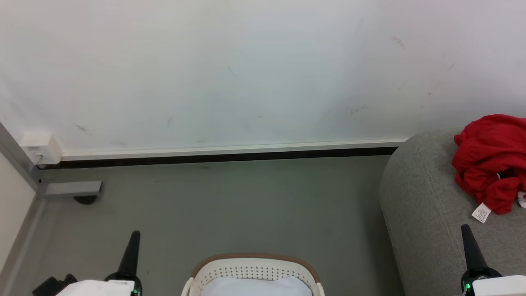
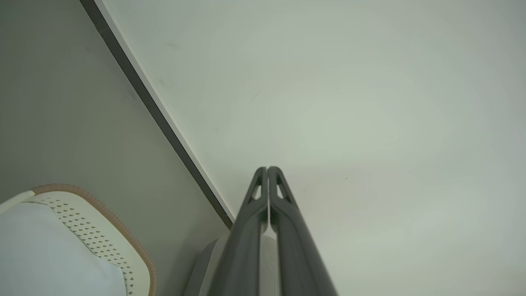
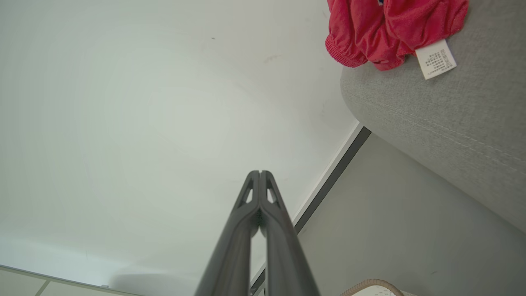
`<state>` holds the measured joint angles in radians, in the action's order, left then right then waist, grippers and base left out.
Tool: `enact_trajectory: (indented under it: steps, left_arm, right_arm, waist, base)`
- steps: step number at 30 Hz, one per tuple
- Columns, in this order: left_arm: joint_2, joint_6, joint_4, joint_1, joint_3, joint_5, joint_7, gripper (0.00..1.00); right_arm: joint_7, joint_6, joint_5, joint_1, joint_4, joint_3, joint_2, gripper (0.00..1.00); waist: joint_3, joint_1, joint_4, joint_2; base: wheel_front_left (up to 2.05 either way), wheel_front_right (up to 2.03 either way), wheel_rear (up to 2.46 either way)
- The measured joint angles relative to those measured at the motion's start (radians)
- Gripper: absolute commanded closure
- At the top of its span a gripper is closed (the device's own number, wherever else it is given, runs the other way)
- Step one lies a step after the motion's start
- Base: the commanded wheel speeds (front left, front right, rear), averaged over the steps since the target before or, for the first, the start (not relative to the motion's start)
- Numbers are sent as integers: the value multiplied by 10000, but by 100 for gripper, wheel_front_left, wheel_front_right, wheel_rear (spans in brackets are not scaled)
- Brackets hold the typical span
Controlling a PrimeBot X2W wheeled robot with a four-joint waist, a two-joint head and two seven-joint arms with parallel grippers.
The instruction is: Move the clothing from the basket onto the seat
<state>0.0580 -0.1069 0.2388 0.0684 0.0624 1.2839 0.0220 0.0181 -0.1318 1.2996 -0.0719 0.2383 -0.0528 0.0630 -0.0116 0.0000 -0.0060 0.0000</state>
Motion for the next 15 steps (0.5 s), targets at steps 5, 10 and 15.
enact_trajectory:
  steps: [5,10,15]
  left_arm:
    - [-13,-33,8,58,52,456,123,100]
    - [-23,-71,15,92,125,779,224,100]
    - [-38,-84,27,135,190,1195,318,100]
  right_arm:
    - [132,0,360,-46,4,-82,-6,100]
    - [249,0,773,-74,12,-148,-15,100]
    - [341,0,1129,-90,21,-203,-27,100]
  waist:
    - [16,0,7,0]
    - [32,0,13,0]
    - [48,0,19,0]
  base:
    - [0,0,0]
    - [0,0,0]
    - [0,0,0]
